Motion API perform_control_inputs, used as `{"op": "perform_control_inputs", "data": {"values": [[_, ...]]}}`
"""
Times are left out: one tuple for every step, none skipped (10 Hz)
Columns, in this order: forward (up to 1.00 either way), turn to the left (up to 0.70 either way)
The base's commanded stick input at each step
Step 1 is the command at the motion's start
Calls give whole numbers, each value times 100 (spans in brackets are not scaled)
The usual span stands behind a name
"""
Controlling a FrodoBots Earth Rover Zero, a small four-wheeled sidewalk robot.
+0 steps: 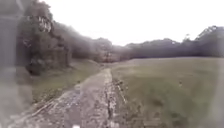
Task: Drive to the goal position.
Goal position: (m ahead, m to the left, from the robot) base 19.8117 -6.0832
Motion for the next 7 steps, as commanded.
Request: {"op": "perform_control_inputs", "data": {"values": [[100, 0], [100, 0], [100, 7], [90, 24], [27, 77], [0, 100], [0, 100]]}}
